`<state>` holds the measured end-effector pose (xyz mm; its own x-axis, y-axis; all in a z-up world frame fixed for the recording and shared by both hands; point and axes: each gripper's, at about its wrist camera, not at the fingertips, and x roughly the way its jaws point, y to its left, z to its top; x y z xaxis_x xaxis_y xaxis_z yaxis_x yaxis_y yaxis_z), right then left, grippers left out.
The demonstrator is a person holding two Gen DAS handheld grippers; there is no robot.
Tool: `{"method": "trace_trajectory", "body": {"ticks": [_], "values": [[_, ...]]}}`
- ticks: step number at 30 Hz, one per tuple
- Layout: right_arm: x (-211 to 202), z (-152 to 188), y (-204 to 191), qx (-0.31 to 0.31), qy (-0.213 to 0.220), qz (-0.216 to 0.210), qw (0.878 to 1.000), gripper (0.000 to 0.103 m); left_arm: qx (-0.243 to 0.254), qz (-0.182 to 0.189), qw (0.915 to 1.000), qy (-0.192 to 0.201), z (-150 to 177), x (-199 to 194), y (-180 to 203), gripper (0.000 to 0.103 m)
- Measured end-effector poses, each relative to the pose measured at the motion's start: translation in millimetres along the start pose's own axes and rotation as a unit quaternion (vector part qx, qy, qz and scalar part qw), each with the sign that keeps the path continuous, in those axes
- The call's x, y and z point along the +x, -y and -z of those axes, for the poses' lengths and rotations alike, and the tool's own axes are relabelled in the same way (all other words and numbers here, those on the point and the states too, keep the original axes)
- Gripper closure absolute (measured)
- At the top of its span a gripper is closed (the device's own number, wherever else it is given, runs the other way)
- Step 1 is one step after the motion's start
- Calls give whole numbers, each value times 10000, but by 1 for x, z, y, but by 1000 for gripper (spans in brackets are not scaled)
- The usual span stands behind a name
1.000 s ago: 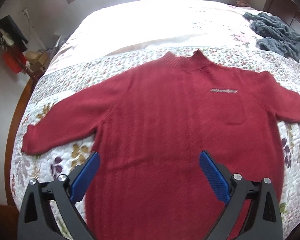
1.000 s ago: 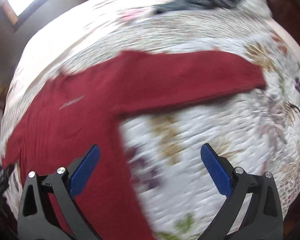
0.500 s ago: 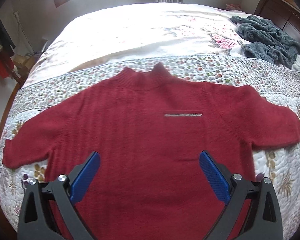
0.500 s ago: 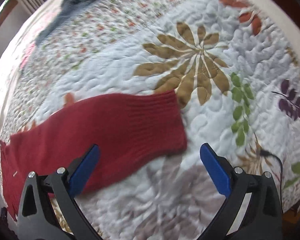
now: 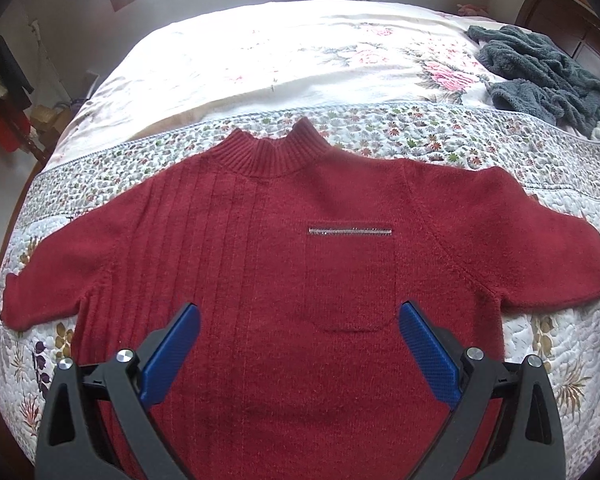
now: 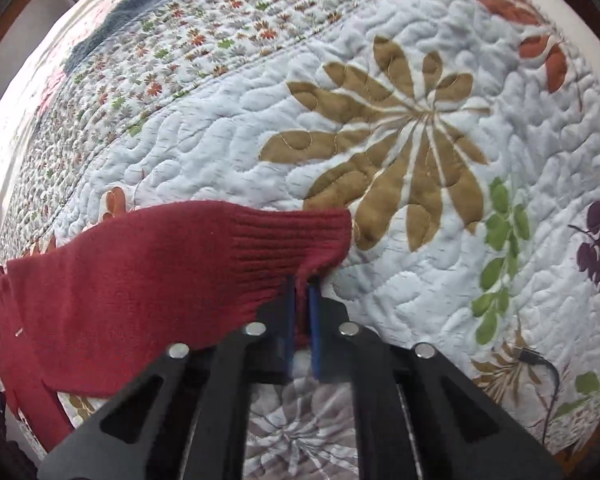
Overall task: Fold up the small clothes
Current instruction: 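Carry the sleeve across the sweater body with the right tool and release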
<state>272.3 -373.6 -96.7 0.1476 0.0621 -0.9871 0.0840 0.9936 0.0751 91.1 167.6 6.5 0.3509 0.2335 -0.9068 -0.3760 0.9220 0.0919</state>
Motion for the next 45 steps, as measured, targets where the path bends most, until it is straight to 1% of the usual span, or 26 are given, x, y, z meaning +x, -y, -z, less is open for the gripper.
{"method": "trace_trajectory", "body": {"ticks": [3,5,6,7,9,15,19,22,25,27,30,31,34,36,41,43,45], "values": [[-18,4,-12,91,167,-201,9996,99,-2,-2,10000,-26,3,0,-4,4],[-38,14,-21,127,353,-479,9981,99,-8,-21,10000,-31,4,1,-8,4],[-46,19,-24,88,406,-593,9974,99,-21,-34,10000,-40,5,1,-11,4],[-58,27,-38,-24,489,-771,9958,99,-36,-46,10000,-57,5,2,-14,4],[-69,30,-51,-198,560,-949,9937,99,-93,-62,9999,-91,5,5,-21,4],[-87,62,-148,-995,628,-1330,9841,99,-262,-177,9994,-122,3,13,-48,4],[-89,85,-225,-1606,607,-1739,9697,99,-388,-180,9990,-155,1,18,-71,4],[-88,101,-275,-1907,530,-2029,9590,99,-507,-130,9985,-182,3,20,-87,4],[-83,114,-319,-2099,377,-2342,9485,99,-607,-90,9979,-221,8,22,-101,4],[-80,121,-345,-2244,358,-2369,9446,99,-654,-65,9976,-236,11,22,-110,4],[-69,129,-378,-2239,171,-2630,9383,99,-699,-53,9972,-255,15,24,-123,4],[-64,131,-389,-2247,110,-2648,9377,99,-716,-41,9971,-274,16,25,-127,4],[-45,134,-413,-2385,62,-2376,9416,99,-749,-38,9967,-310,19,27,-138,4],[-29,134,-422,-2357,-58,-2281,9447,99,-752,-40,9966,-334,20,29,-143,4],[2,135,-426,-2248,-296,-2114,9507,99,-736,-67,9966,-358,20,33,-149,4],[14,136,-427,-2234,-403,-2103,9509,98,-728,-61,9967,-360,17,36,-148,4],[20,136,-429,-2229,-498,-2156,9494,95,-691,-62,9970,-355,14,39,-145,4]]}}
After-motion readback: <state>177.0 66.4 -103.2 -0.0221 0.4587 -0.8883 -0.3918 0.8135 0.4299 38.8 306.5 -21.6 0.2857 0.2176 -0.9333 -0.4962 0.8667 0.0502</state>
